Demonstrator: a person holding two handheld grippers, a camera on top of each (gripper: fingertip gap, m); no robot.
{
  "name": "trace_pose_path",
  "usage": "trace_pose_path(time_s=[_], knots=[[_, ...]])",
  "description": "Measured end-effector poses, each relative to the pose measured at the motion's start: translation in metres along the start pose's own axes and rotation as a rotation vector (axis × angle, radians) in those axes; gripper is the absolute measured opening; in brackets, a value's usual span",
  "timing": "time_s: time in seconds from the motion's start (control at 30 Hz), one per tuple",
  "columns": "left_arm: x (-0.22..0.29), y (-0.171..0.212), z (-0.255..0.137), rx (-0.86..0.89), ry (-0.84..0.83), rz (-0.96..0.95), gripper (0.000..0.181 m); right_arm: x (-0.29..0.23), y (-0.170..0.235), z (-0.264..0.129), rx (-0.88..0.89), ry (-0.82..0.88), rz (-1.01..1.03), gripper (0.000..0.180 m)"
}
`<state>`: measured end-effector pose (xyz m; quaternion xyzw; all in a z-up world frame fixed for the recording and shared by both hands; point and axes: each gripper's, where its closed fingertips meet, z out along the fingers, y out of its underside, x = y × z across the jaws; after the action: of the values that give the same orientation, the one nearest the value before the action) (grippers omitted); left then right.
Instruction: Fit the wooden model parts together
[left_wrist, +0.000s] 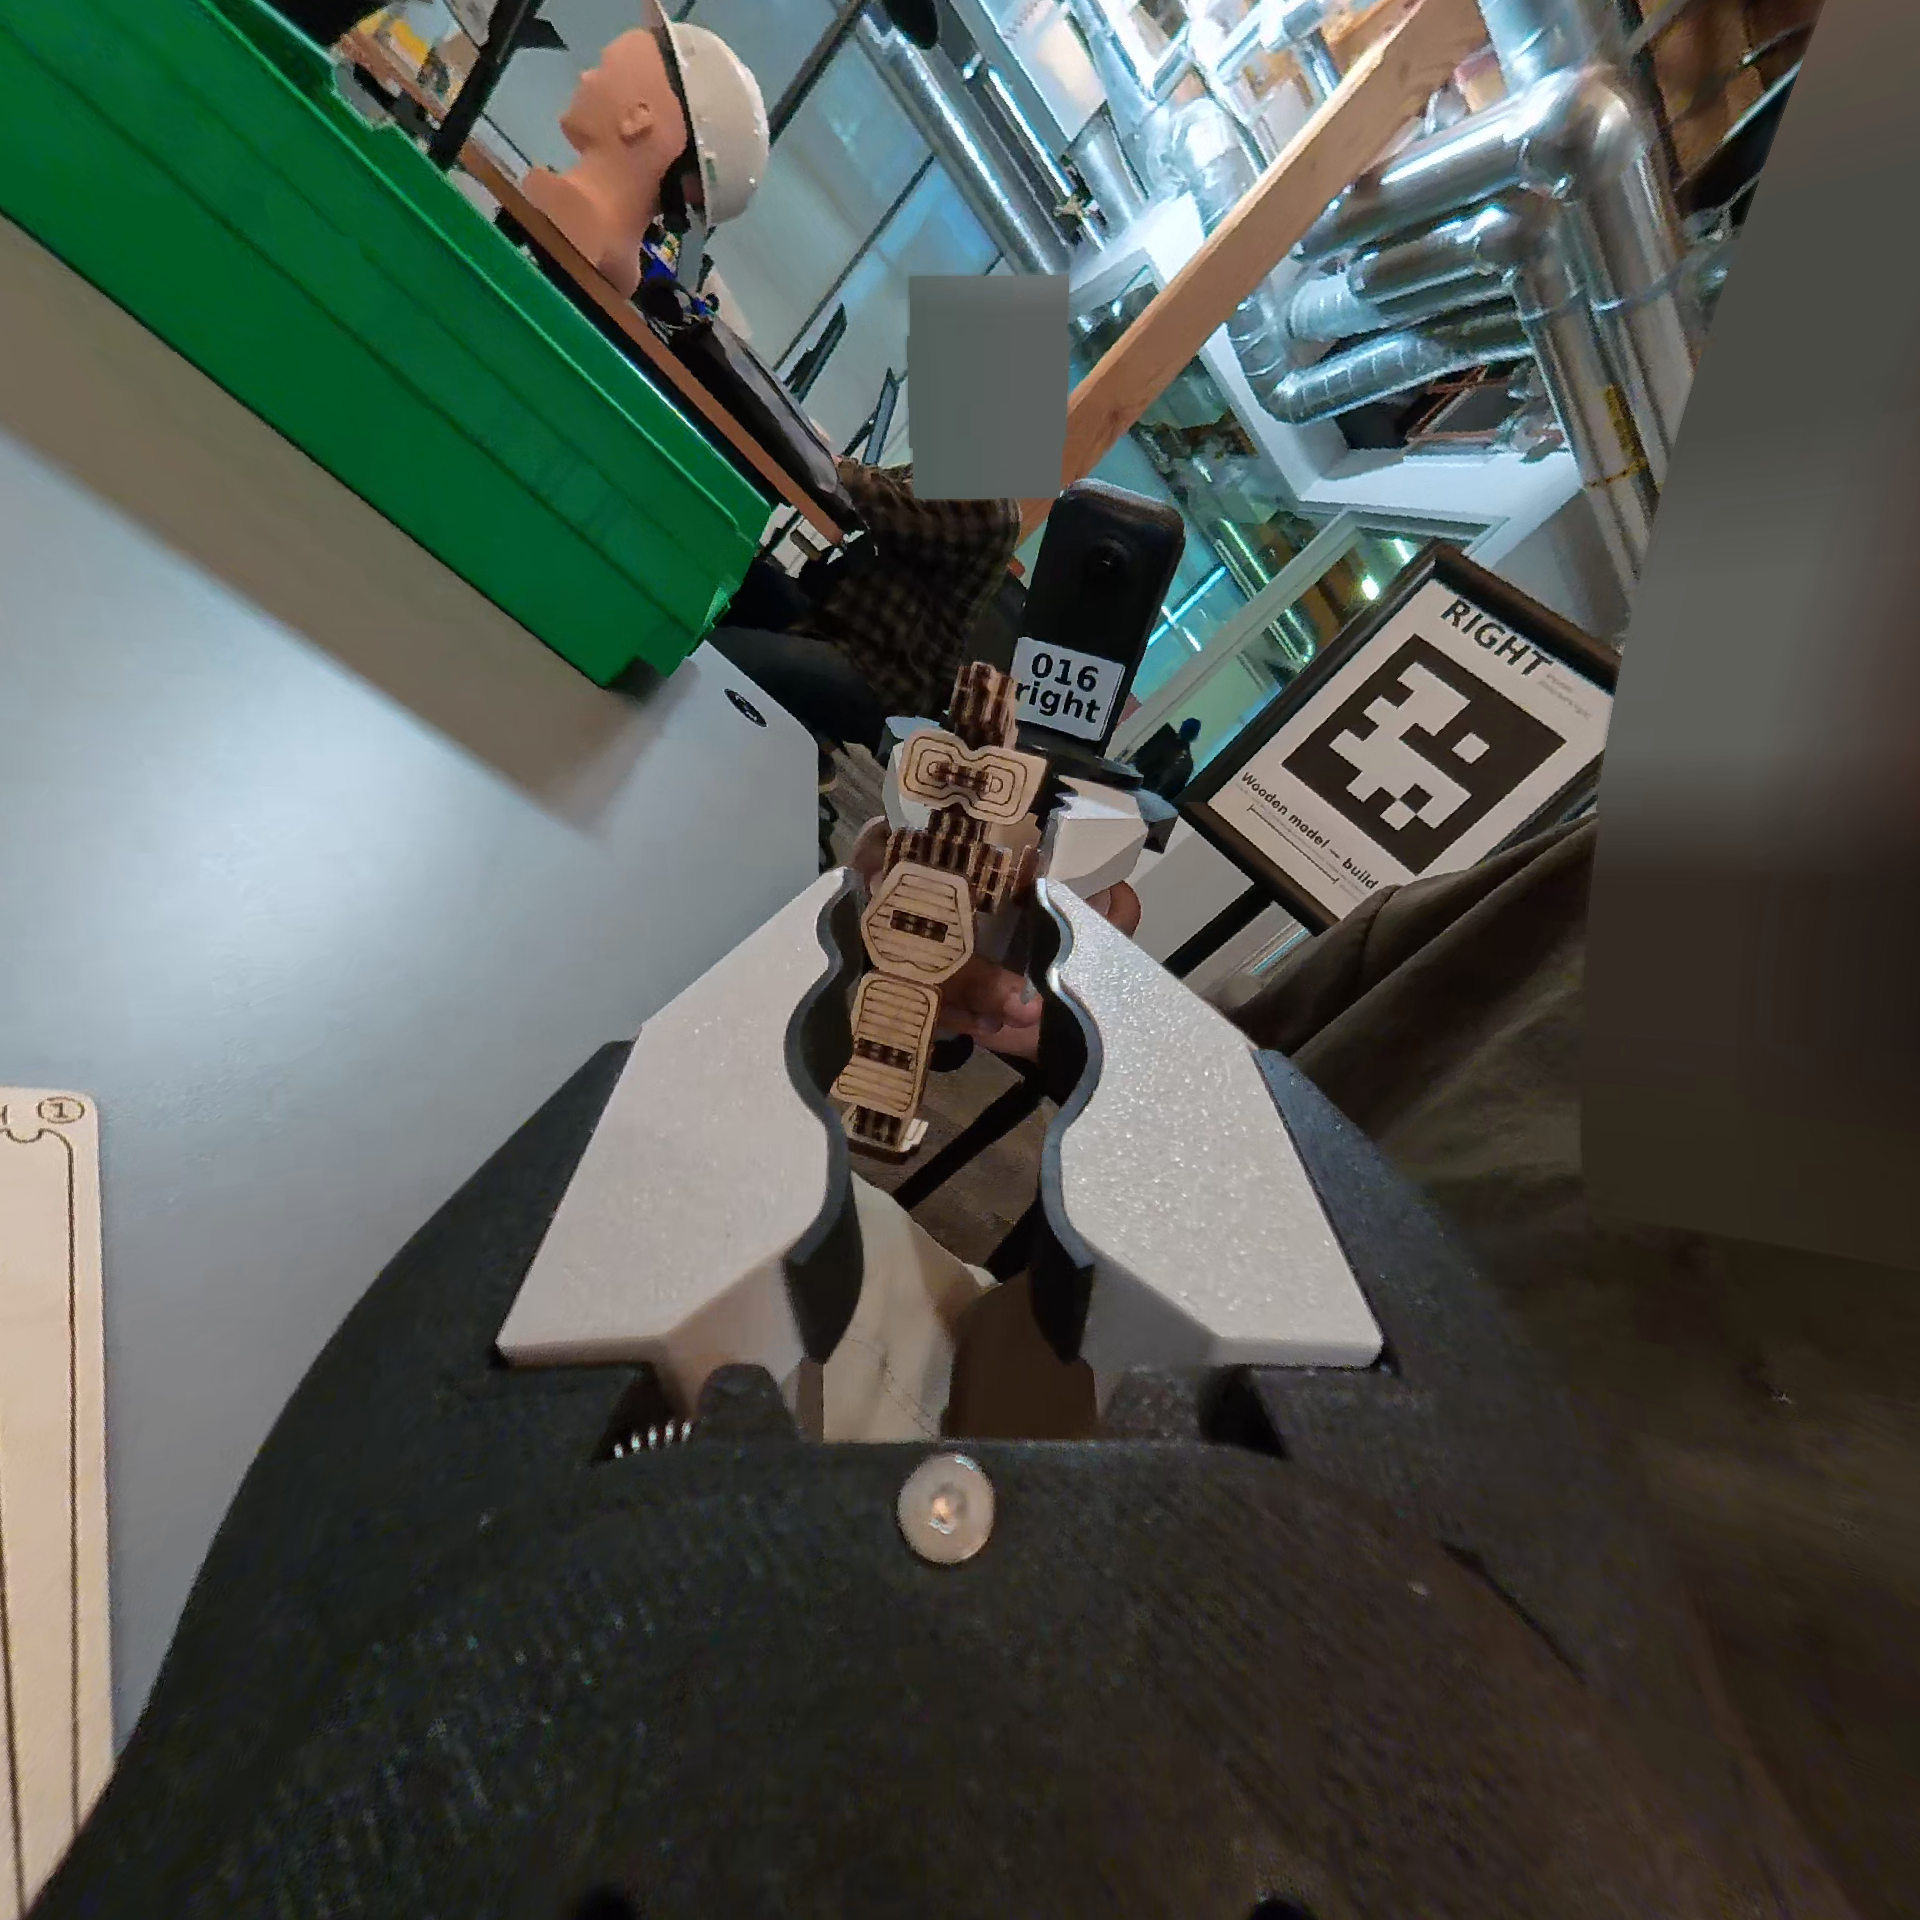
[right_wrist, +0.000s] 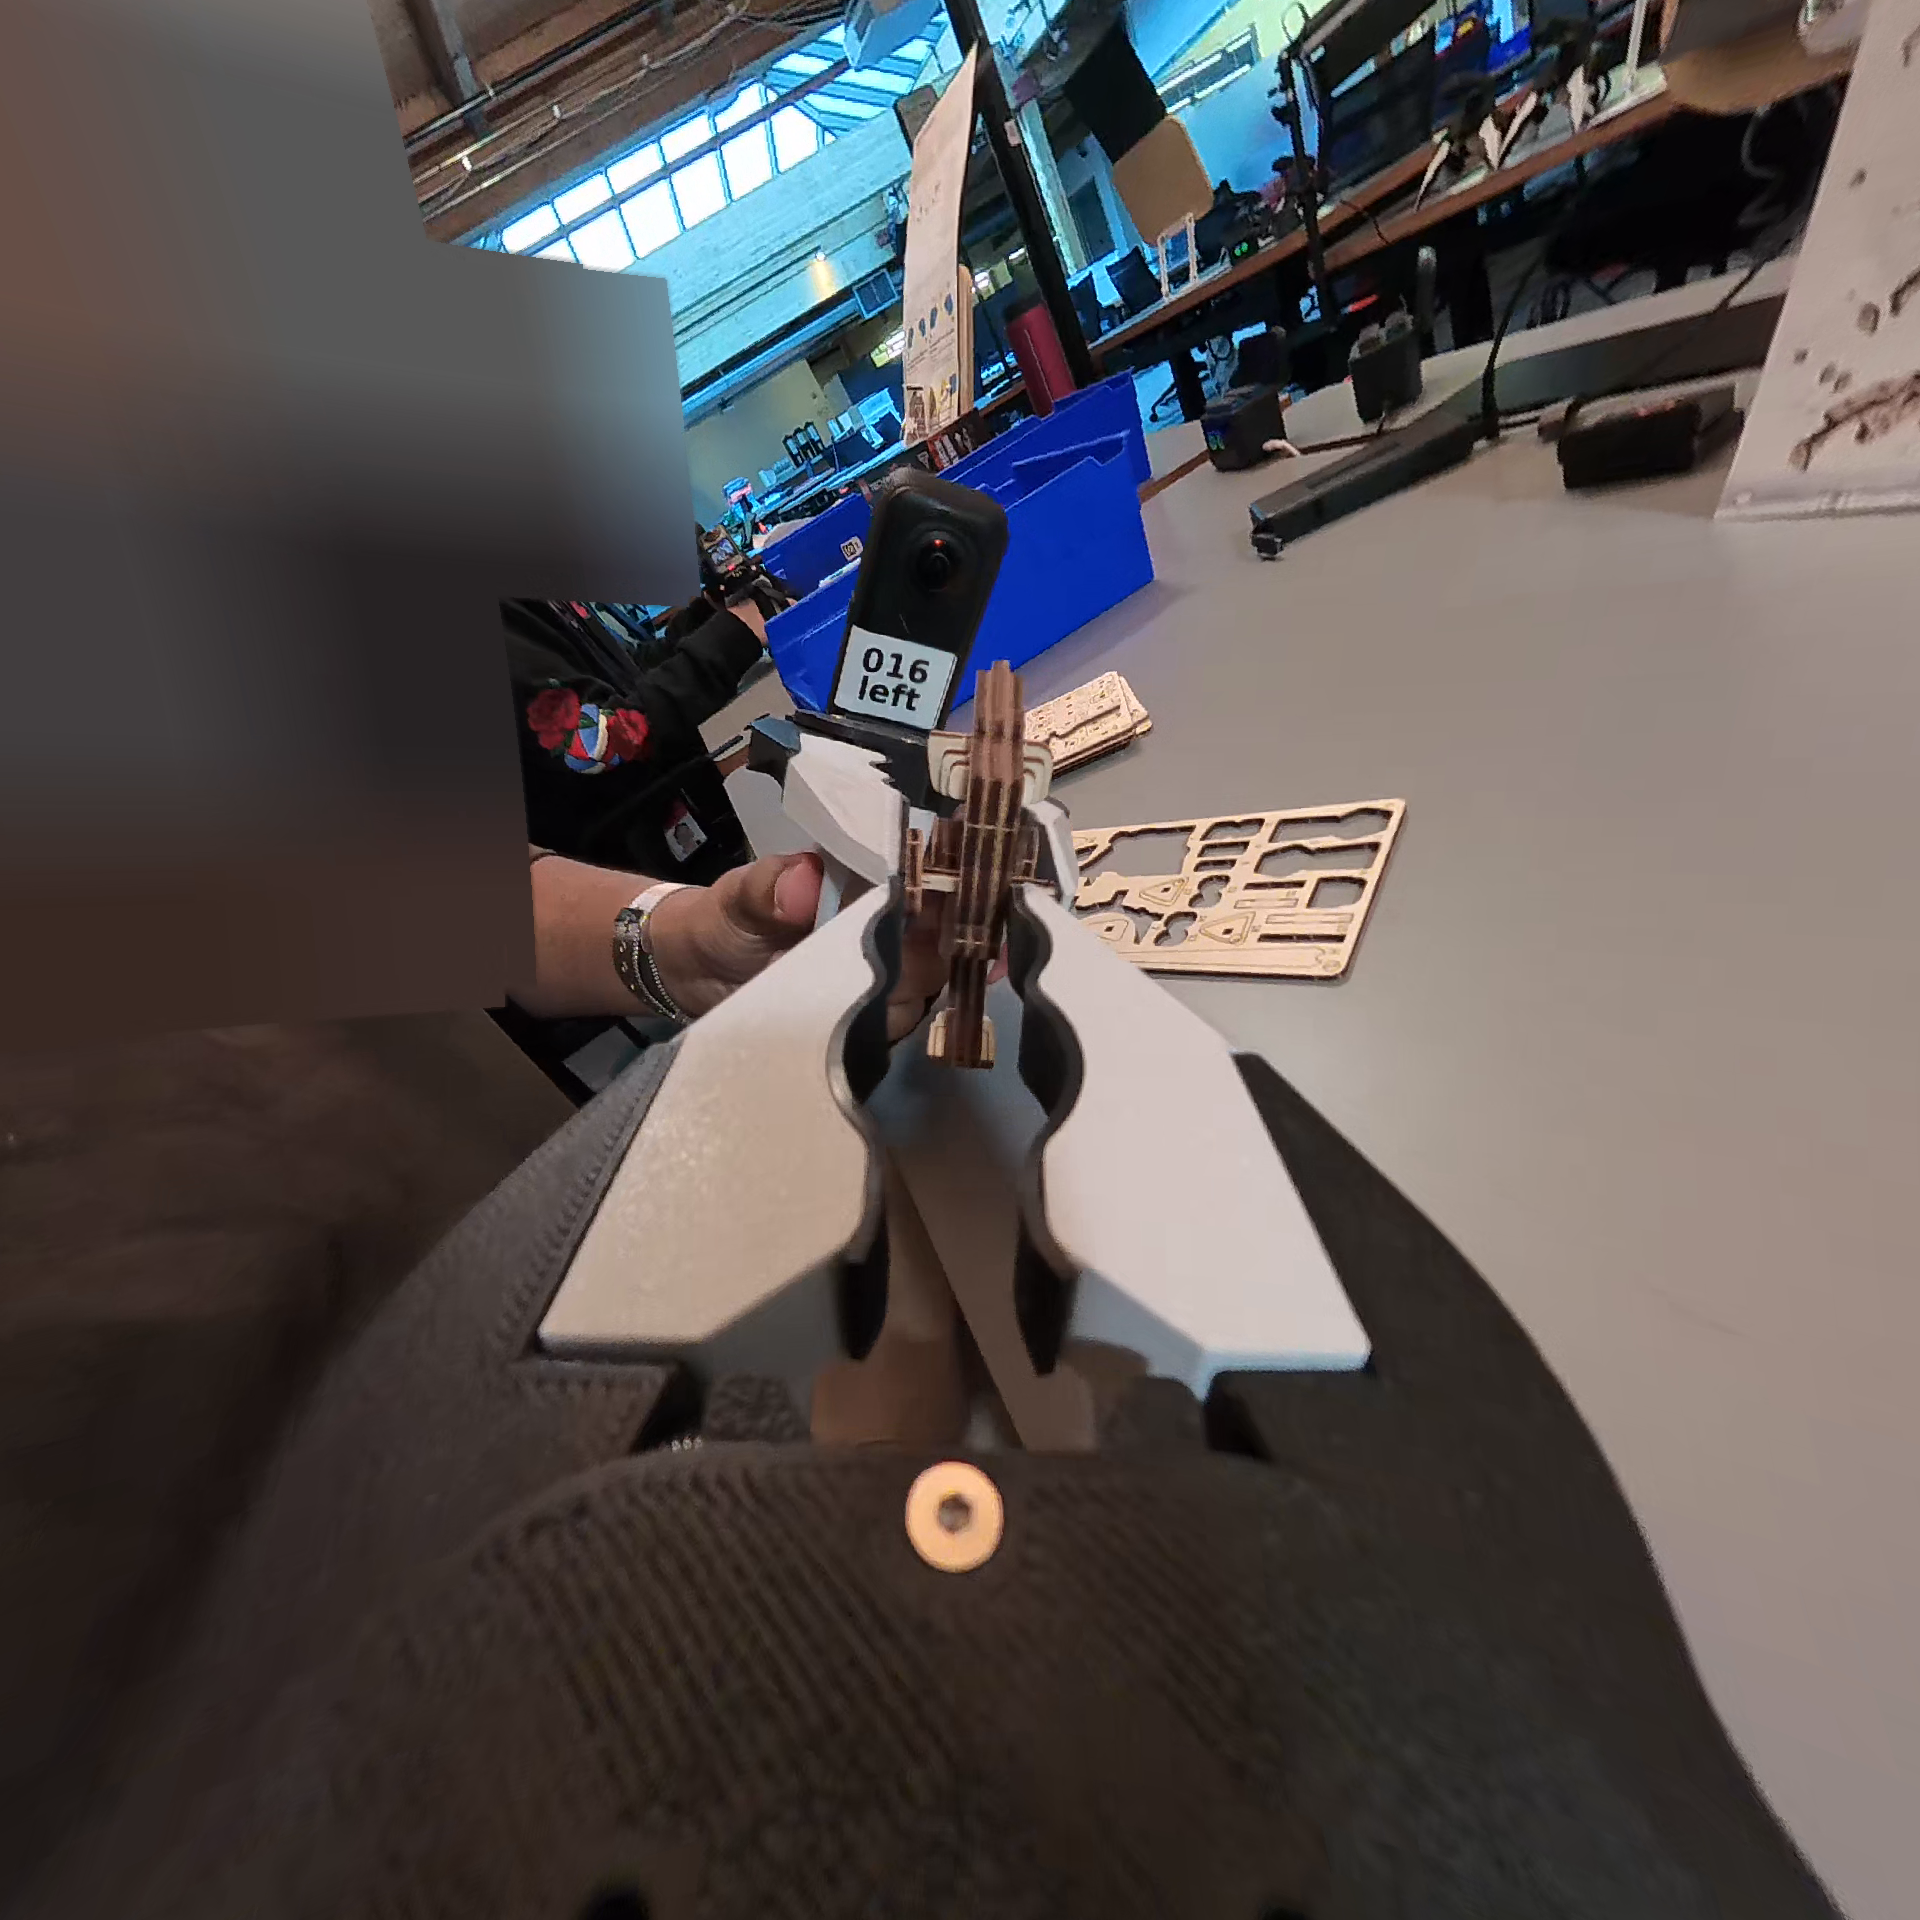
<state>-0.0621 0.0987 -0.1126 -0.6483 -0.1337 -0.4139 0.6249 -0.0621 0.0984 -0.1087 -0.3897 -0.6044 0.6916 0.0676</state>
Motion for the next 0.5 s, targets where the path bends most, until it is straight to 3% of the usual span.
trace_pose_path(time_s=[0.5], knots=[[0.017,-0.004,0.001,-0.013,-0.021,0.205,0.028,-0.016,-0.007,-0.003,0.037,-0.052,-0.119,0.018]])
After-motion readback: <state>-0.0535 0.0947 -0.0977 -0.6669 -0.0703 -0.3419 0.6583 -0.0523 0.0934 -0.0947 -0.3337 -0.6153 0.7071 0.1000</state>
